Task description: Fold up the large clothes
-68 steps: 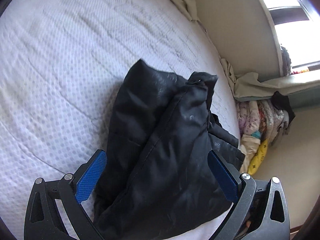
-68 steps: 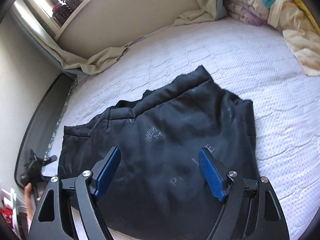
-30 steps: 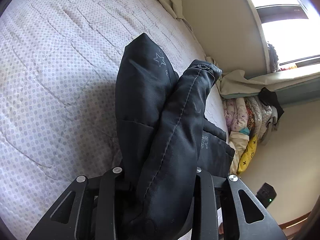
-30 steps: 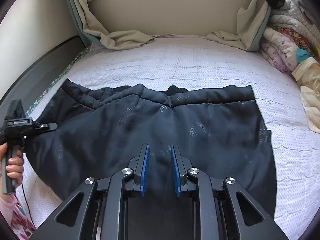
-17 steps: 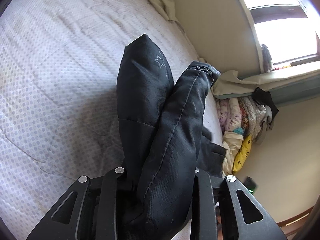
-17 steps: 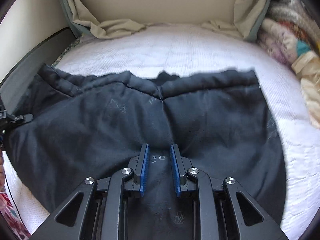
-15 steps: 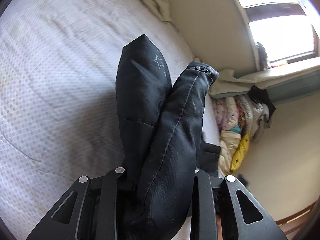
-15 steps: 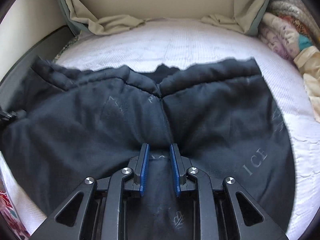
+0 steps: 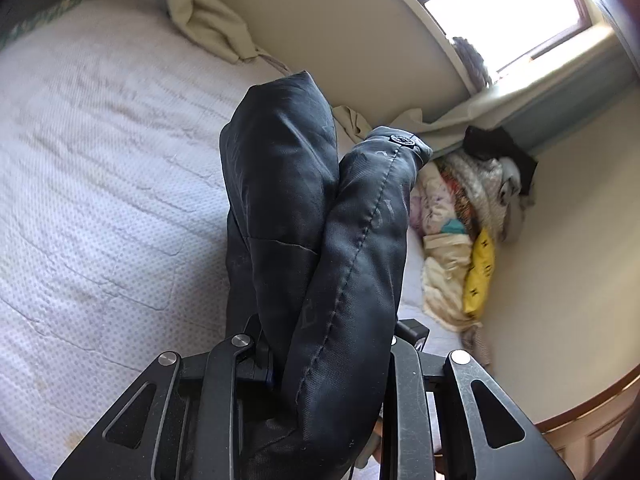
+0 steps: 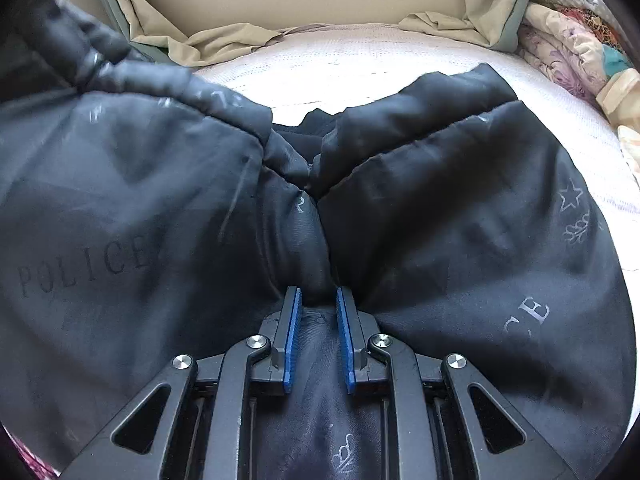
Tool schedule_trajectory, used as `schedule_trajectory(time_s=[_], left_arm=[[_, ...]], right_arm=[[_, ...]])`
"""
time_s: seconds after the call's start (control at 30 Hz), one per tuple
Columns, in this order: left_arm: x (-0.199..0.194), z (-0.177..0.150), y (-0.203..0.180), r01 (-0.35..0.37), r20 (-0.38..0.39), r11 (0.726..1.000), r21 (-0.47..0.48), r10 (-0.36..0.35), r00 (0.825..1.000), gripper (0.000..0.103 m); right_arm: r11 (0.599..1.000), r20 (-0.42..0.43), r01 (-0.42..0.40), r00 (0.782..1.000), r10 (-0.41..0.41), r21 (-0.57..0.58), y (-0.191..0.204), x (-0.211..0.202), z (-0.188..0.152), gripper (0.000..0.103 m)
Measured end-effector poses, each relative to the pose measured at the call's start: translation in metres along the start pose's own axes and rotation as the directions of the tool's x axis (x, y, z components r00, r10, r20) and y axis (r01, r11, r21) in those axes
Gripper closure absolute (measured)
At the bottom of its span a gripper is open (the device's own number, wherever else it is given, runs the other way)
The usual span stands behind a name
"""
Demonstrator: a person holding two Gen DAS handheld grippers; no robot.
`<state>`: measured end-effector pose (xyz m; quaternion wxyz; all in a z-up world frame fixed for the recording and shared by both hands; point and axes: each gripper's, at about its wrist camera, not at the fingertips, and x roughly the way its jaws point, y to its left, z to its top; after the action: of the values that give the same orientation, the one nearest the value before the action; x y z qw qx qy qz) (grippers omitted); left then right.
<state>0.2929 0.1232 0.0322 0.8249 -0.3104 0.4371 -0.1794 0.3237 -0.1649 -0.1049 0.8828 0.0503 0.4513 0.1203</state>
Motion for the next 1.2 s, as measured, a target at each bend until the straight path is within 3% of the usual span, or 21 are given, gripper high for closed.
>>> schedule_trajectory(time_s=[0.23,0.33,0.43,0.53,0.6,0.67,0.7,0.77,0.8,0.87,0.93,1.0,1.13,1.2], left_arm=[[0.035,-0.011,-0.080,-0.113,-0.025,0.988,0.101,0.116,0.993,0.073],[0.057,-0.023,-0.111,-0.172,-0.033,0.969,0.180,0.181,0.983,0.073],[0.081,-0.039,-0.137,-0.217,-0.033,0.943,0.251,0.232,0.972,0.073],[0.101,-0.053,-0.157,-0.242,-0.025,0.921,0.305,0.262,0.965,0.073],[0.114,-0.064,-0.170,-0.261,-0.019,0.904,0.339,0.284,0.959,0.072],[0.123,-0.072,-0.174,-0.273,-0.019,0.891,0.363,0.300,0.954,0.072],[0.129,-0.077,-0.176,-0.279,-0.022,0.882,0.380,0.310,0.951,0.072],[0.141,-0.086,-0.180,-0.289,-0.029,0.866,0.407,0.329,0.944,0.071],[0.147,-0.092,-0.182,-0.294,-0.035,0.857,0.422,0.339,0.940,0.070],[0.155,-0.103,-0.184,-0.297,-0.042,0.842,0.451,0.352,0.935,0.069],[0.158,-0.110,-0.187,-0.301,-0.036,0.825,0.478,0.361,0.932,0.068],[0.159,-0.116,-0.189,-0.304,-0.027,0.810,0.502,0.366,0.930,0.067],[0.158,-0.124,-0.190,-0.298,-0.020,0.789,0.538,0.365,0.931,0.065],[0.158,-0.128,-0.190,-0.291,-0.025,0.775,0.561,0.367,0.930,0.064]], right_arm=[[0.998,-0.021,-0.040,0.999,0.041,0.046,-0.007,0.002,0.004,0.091],[0.988,-0.051,-0.108,0.992,0.114,0.109,-0.022,-0.003,0.012,0.091],[0.940,-0.077,-0.218,0.966,0.246,0.262,-0.050,-0.029,0.021,0.088],[0.899,-0.033,-0.253,0.958,0.283,0.357,-0.082,-0.061,0.022,0.075],[0.854,0.005,-0.267,0.955,0.296,0.447,-0.113,-0.083,0.014,0.071],[0.777,0.073,-0.337,0.932,0.354,0.531,-0.141,-0.098,0.004,0.065],[0.732,0.118,-0.385,0.914,0.389,0.562,-0.152,-0.104,-0.001,0.062],[0.618,0.240,-0.505,0.853,0.463,0.602,-0.172,-0.116,-0.007,0.046],[0.604,0.273,-0.536,0.836,0.476,0.590,-0.175,-0.122,-0.007,0.040],[0.648,0.274,-0.540,0.838,0.471,0.537,-0.173,-0.129,0.001,0.021],[0.668,0.261,-0.552,0.830,0.492,0.499,-0.165,-0.129,0.008,0.019],[0.662,0.226,-0.568,0.816,0.532,0.490,-0.157,-0.122,0.015,0.017],[0.704,0.122,-0.531,0.830,0.545,0.470,-0.141,-0.099,0.027,0.017],[0.707,0.077,-0.533,0.820,0.567,0.465,-0.135,-0.085,0.034,0.017]])
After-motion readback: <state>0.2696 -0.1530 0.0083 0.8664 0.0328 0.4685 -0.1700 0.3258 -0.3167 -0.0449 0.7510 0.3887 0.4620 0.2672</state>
